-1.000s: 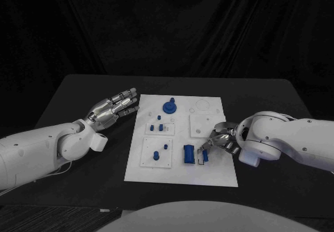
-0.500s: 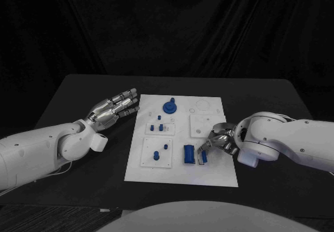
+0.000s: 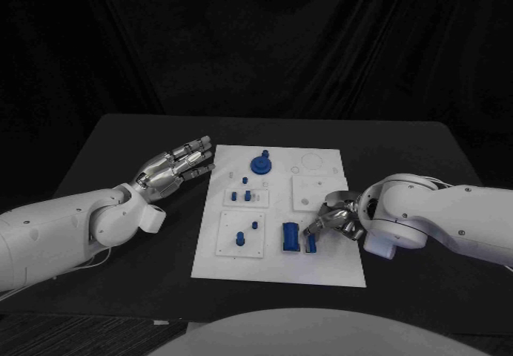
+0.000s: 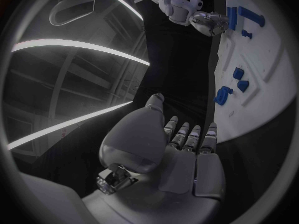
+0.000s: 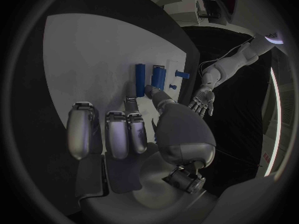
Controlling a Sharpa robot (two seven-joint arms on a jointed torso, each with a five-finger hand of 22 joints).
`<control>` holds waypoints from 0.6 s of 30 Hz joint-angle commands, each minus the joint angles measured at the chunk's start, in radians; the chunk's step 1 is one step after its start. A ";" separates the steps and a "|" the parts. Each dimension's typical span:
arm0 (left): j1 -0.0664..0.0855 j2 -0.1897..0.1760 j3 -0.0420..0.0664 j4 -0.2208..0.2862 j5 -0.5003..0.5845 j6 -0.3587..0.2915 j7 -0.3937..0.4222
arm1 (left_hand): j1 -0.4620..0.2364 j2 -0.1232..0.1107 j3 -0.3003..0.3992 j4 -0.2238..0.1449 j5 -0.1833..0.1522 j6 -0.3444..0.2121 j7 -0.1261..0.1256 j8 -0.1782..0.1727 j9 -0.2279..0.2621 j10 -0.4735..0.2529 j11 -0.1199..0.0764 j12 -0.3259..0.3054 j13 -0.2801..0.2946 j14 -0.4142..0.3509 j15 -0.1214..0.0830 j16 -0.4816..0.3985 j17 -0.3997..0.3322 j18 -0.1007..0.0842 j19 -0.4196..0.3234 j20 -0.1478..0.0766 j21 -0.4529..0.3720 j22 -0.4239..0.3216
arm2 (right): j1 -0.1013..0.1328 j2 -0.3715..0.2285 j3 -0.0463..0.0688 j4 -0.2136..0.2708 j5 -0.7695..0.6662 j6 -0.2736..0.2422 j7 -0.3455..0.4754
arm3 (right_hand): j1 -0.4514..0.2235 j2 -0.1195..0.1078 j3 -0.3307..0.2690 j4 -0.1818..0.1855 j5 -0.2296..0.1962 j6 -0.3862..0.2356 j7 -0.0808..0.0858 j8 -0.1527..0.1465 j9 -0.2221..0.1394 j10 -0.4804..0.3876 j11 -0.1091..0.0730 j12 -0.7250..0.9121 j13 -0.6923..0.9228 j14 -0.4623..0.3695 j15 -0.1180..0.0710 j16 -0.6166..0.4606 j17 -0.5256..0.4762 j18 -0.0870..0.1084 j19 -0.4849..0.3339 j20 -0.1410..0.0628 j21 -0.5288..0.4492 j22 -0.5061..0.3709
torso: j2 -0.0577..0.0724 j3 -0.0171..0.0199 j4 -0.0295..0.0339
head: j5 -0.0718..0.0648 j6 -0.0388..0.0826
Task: Assemble the parts on the task board
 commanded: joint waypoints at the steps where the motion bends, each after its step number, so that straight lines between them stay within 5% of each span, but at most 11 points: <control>1: -0.002 0.000 0.001 0.001 0.006 0.015 0.009 | -0.001 0.008 0.002 0.003 0.004 -0.004 0.003 0.005 0.001 -0.004 0.006 0.004 0.000 0.002 0.008 0.003 0.001 0.010 0.004 0.002 0.004 -0.001 | -0.009 0.002 -0.002 0.001 -0.009 0.024 -0.012 | -0.011 0.002 -0.001 0.007 -0.012 -0.006 -0.006 -0.002 -0.004 0.108 -0.006 0.003 0.263 0.075 -0.007 -0.006 0.112 0.006 0.032 -0.001 -0.006 0.202 | 0.000 0.0004 -0.0001 | 0.001 0.000; 8: -0.002 0.002 0.001 0.000 0.006 0.016 0.007 | -0.001 0.008 0.002 0.003 0.004 -0.004 0.003 0.005 0.001 -0.004 0.006 0.004 0.000 0.002 0.008 0.003 0.001 0.010 0.004 0.002 0.004 -0.001 | -0.013 0.003 -0.002 0.000 -0.011 0.022 -0.013 | -0.047 -0.003 -0.031 0.056 -0.175 -0.008 -0.001 -0.003 -0.012 0.108 -0.002 0.003 0.263 0.074 -0.004 -0.008 0.106 0.006 0.031 0.002 -0.010 0.201 | 0.001 0.0001 -0.0005 | 0.000 0.000; 13: -0.003 0.003 0.001 -0.002 0.006 0.019 0.006 | -0.001 0.008 0.002 0.003 0.004 -0.004 0.003 0.005 0.001 -0.004 0.006 0.004 0.000 0.002 0.008 0.003 0.001 0.010 0.004 0.002 0.004 -0.001 | -0.014 0.004 -0.002 -0.002 -0.012 0.016 -0.012 | -0.058 -0.004 -0.042 0.073 -0.200 -0.008 0.000 -0.004 -0.015 0.108 -0.001 0.003 0.263 0.073 -0.003 -0.009 0.101 0.007 0.031 0.002 -0.012 0.201 | 0.001 -0.0001 0.0000 | 0.000 0.000; 18: -0.003 0.002 0.001 -0.003 0.006 0.020 0.004 | -0.002 0.008 0.002 0.003 0.003 -0.004 0.004 0.005 0.001 -0.005 0.006 0.004 0.000 0.002 0.008 0.003 0.001 0.010 0.004 0.002 0.004 -0.002 | -0.015 0.003 -0.002 -0.002 -0.012 0.006 -0.011 | -0.083 -0.006 -0.068 0.111 -0.280 -0.008 0.002 -0.002 -0.019 0.108 0.001 0.003 0.263 0.073 -0.001 -0.009 0.100 0.007 0.030 0.004 -0.014 0.200 | 0.000 0.0002 0.0003 | 0.001 0.000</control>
